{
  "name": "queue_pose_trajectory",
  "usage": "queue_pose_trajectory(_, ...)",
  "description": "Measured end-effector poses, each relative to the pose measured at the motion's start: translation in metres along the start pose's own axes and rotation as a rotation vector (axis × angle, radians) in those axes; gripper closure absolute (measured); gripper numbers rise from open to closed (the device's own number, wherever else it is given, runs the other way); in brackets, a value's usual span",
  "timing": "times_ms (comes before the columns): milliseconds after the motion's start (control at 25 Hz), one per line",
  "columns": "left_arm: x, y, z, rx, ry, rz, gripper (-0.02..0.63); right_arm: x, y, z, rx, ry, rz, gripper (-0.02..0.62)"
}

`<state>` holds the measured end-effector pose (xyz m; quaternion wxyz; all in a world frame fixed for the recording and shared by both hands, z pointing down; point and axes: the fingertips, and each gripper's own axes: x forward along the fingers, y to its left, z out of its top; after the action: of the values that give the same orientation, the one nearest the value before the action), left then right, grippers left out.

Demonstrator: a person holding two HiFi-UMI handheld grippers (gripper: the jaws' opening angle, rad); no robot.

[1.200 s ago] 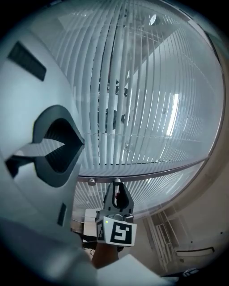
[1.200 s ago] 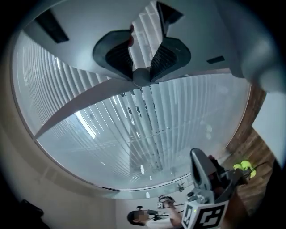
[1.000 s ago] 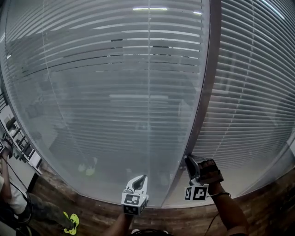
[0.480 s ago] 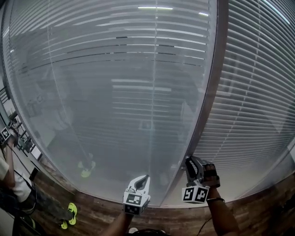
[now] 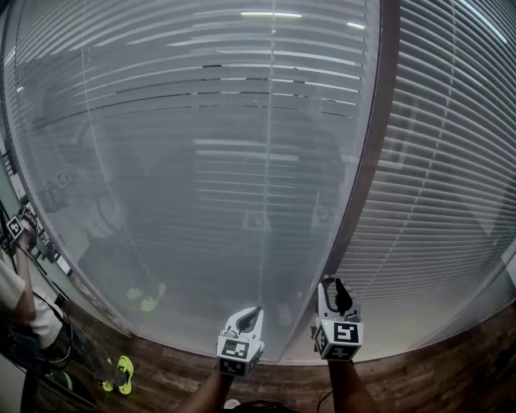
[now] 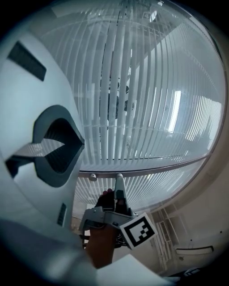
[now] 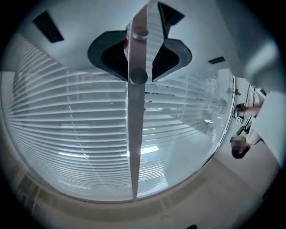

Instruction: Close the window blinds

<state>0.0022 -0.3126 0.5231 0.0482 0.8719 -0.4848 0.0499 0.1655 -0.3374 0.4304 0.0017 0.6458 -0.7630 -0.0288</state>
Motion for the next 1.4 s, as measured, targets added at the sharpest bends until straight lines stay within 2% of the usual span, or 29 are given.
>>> queue_pose_trajectory(80, 0.0, 0.0, 0.0, 0.002, -0.003, -0.001, 0.606, 0.004, -0.002, -0.004, 0.064, 0.004, -0.04, 0.446)
queue_pose_trajectory(200, -0.001, 0.003, -0.001, -0.002, -0.004, 0.006, 0.606, 0.006, -0.007, -0.004, 0.094, -0.008, -0.086, 0.451)
queue_pose_trajectory(360, -0.003, 0.009, -0.002, -0.003, -0.004, 0.018, 0.606, 0.005, -0.008, -0.003, 0.113, -0.02, -0.087, 0.468)
queue_pose_trajectory(560, -0.005, 0.013, -0.001, -0.001, -0.005, 0.025, 0.606, 0.006, -0.008, -0.004, 0.072, -0.023, -0.092, 0.469)
queue_pose_trajectory(680, -0.006, 0.014, -0.001, -0.002, -0.007, 0.028, 0.606, 0.006, -0.005, -0.003, -0.007, -0.027, -0.094, 0.469)
queue_pose_trajectory(800, -0.006, 0.017, -0.002, -0.007, -0.006, 0.03, 0.606, 0.006, -0.003, 0.002, -0.152, -0.032, -0.1, 0.469)
queue_pose_trajectory(1040, -0.008, 0.024, -0.003, -0.024, -0.005, 0.042, 0.606, 0.007, 0.007, -0.002, -0.575, 0.039, -0.092, 0.469)
queue_pose_trajectory(1200, -0.006, 0.021, 0.003, -0.021, -0.019, 0.043, 0.606, 0.006, 0.008, -0.005, -0.901, 0.06, -0.103, 0.469)
queue_pose_trajectory(1400, -0.006, 0.019, 0.0, -0.013, -0.007, 0.02, 0.606, 0.008, 0.009, -0.007, -1.282, 0.07, -0.026, 0.469)
